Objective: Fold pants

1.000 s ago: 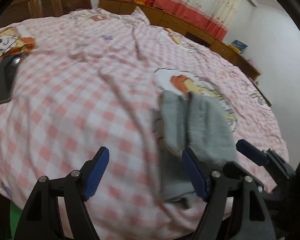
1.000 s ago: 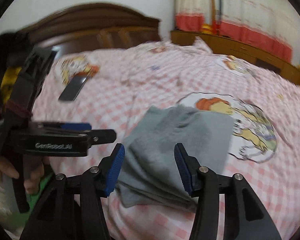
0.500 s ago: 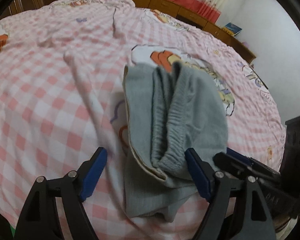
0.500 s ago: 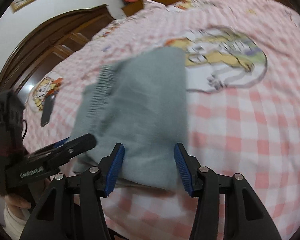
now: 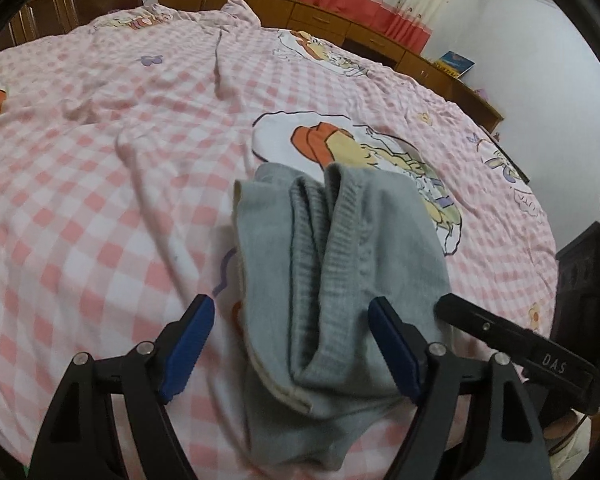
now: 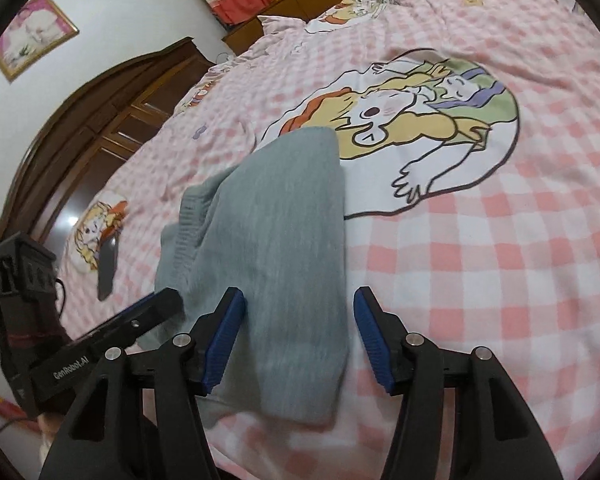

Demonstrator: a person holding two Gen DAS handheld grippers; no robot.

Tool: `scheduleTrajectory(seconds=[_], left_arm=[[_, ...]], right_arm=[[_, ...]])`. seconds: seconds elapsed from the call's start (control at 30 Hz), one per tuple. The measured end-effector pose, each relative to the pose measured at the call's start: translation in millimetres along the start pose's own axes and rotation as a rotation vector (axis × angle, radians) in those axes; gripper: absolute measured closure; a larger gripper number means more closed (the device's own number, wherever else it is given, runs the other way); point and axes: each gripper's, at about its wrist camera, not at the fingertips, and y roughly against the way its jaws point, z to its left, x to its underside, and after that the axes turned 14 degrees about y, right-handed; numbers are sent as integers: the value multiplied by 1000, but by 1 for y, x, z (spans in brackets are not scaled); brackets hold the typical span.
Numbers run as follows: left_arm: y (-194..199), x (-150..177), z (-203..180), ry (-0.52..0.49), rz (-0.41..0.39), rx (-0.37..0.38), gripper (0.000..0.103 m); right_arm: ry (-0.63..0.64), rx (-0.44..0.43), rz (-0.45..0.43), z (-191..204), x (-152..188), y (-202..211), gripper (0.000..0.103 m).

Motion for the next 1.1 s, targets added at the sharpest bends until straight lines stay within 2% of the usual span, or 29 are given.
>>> scheduleTrajectory(seconds=[0.13, 0.47, 0.6, 0.73, 0.8, 0.93, 1.1], left_arm=[[-16, -5, 0, 3, 21, -4, 20], [-28, 0, 13, 80, 12, 67, 20], [-23, 3, 4, 83, -9, 97, 42], [-14, 6, -5, 45, -39, 85, 58], [-5, 5, -8, 48, -49, 115, 64], [12, 2, -28, 17, -71, 182, 66], [13, -2, -65, -33, -90, 245, 66]], right_arm=[[9, -11, 13, -1, -4, -12, 45], [111, 2, -19, 2, 4, -28, 43], [134, 11, -45, 11, 4, -24, 65], [160, 11, -73, 18, 4, -16, 73], [167, 25, -93, 21, 2, -7, 74], [209, 71, -170, 24, -4, 23, 74], [226, 124, -213, 8, -17, 56, 74]])
